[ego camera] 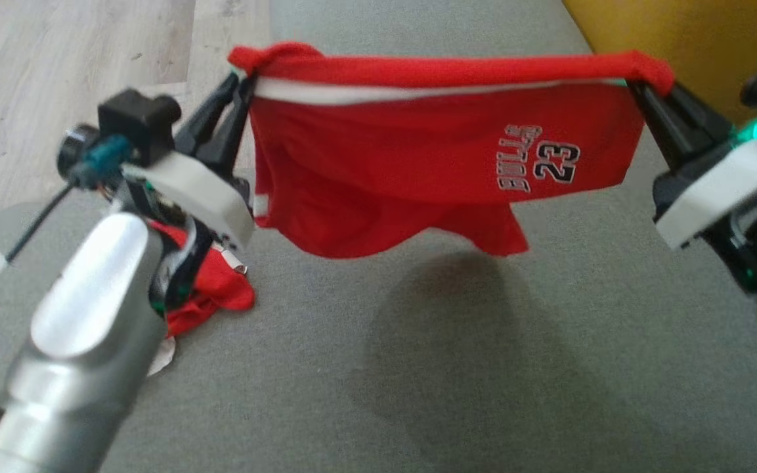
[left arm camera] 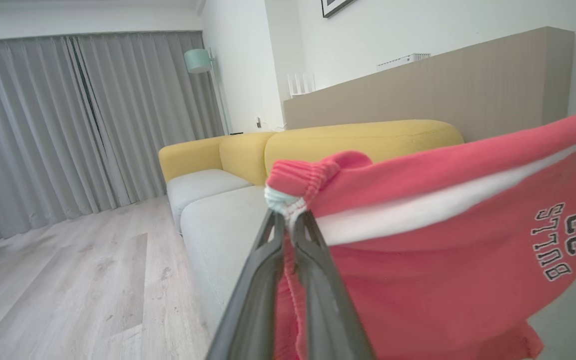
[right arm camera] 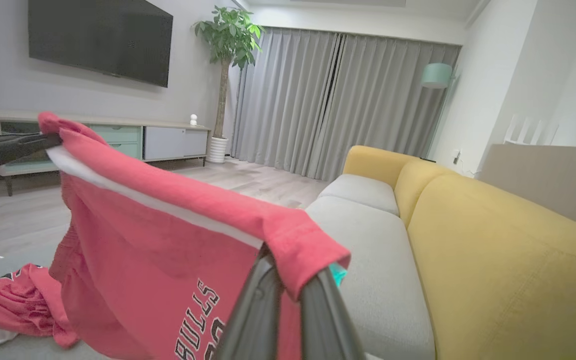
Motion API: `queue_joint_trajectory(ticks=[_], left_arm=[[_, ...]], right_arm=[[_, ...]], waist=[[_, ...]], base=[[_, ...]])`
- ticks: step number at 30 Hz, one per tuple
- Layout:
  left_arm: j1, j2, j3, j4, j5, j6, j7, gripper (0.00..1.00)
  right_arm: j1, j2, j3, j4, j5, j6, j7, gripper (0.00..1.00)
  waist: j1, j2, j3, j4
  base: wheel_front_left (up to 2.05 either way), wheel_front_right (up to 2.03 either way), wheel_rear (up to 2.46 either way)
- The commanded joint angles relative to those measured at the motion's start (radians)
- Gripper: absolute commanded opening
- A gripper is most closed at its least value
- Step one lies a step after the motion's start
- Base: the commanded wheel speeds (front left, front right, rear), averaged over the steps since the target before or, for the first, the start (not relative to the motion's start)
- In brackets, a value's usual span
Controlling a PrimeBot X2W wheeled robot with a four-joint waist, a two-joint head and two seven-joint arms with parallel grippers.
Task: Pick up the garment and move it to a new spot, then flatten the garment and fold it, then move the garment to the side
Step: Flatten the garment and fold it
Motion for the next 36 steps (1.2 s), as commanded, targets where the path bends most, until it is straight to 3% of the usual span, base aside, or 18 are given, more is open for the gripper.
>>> queue_joint_trajectory(ticks=[1, 12, 16, 21, 27, 32, 36], left_arm=[[-0.027, 0.031, 0.046, -0.039, -0.008, 0.009, -0.002, 0.00], [0.118, 0.068, 0.060, -0.261, -0.048, 0.085, 0.059, 0.00], [0.098, 0.070, 0.052, -0.264, -0.043, 0.098, 0.097, 0.00], [0.016, 0.063, 0.057, -0.209, -0.058, 0.082, 0.137, 0.00], [-0.242, 0.029, 0.084, -0.023, -0.041, 0.045, 0.118, 0.00], [-0.448, -0.028, 0.118, 0.155, -0.011, 0.043, -0.015, 0.00], [-0.510, -0.076, 0.121, 0.274, -0.003, 0.037, -0.117, 0.00]], right_arm=[[0.006, -0.024, -0.017, -0.027, -0.006, -0.001, -0.002, 0.00], [0.211, 0.014, -0.211, -0.188, -0.055, -0.001, 0.092, 0.00], [0.198, 0.033, -0.218, -0.201, -0.065, -0.001, 0.135, 0.00], [0.089, 0.036, -0.173, -0.146, -0.063, -0.001, 0.158, 0.00], [-0.228, 0.052, -0.100, 0.103, -0.091, -0.001, 0.061, 0.00], [-0.480, 0.102, -0.107, 0.370, -0.173, -0.001, -0.122, 0.00], [-0.565, 0.138, -0.127, 0.546, -0.217, -0.001, -0.227, 0.00]], waist=[[0.0000, -0.0001, 0.001, 0.001], [0.0000, -0.0001, 0.042, -0.017], [0.0000, -0.0001, 0.083, -0.039], [0.0000, -0.0001, 0.160, -0.075], [0.0000, -0.0001, 0.300, -0.110], [0.0000, -0.0001, 0.368, -0.114], [0.0000, -0.0001, 0.388, -0.100]], base=[[0.00, 0.00, 0.00], [0.00, 0.00, 0.00], [0.00, 0.00, 0.00], [0.00, 0.00, 0.00], [0.00, 0.00, 0.00], [0.00, 0.00, 0.00], [0.00, 0.00, 0.00]])
